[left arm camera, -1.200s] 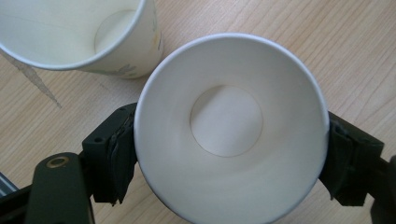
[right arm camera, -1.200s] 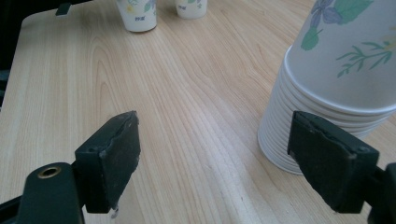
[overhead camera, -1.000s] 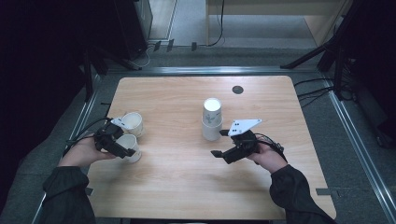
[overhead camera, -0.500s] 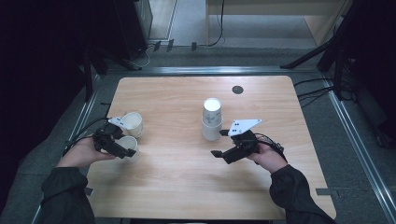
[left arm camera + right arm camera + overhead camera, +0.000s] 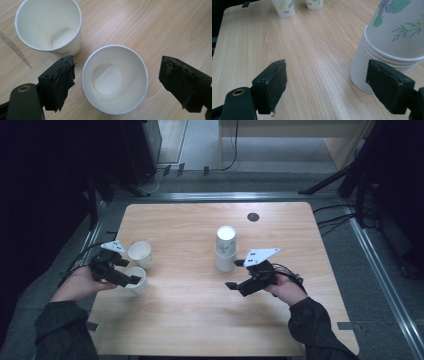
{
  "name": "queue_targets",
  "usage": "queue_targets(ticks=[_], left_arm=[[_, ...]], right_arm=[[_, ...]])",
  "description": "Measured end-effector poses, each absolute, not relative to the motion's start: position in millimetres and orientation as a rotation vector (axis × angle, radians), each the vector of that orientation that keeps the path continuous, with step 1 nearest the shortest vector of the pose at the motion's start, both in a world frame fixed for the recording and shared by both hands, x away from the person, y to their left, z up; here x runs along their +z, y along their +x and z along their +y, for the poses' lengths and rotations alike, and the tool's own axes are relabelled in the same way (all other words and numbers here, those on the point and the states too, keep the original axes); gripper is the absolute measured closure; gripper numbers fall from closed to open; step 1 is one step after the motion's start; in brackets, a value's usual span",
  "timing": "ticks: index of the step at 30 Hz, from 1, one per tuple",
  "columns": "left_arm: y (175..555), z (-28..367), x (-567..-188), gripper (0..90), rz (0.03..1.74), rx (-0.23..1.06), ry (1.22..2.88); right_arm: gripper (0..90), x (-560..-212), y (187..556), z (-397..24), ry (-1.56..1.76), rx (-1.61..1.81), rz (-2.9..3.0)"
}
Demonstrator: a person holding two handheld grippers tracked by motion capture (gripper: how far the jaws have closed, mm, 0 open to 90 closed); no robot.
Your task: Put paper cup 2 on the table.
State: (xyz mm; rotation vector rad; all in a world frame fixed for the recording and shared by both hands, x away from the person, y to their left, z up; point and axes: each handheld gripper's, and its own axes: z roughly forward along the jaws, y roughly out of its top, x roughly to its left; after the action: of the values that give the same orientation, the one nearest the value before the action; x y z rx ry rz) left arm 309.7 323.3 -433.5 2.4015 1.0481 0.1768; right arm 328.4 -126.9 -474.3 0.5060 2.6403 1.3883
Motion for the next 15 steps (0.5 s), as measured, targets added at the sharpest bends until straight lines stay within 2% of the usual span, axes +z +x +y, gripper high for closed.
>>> queue_targets(ticks=[15], left_arm=[[309.8, 309.6, -408.6, 14.2, 1.022, 0.201, 2.287]], right_arm=[[17.5, -473.0, 328.1, -130.2, 0.506, 1.388, 2.634]])
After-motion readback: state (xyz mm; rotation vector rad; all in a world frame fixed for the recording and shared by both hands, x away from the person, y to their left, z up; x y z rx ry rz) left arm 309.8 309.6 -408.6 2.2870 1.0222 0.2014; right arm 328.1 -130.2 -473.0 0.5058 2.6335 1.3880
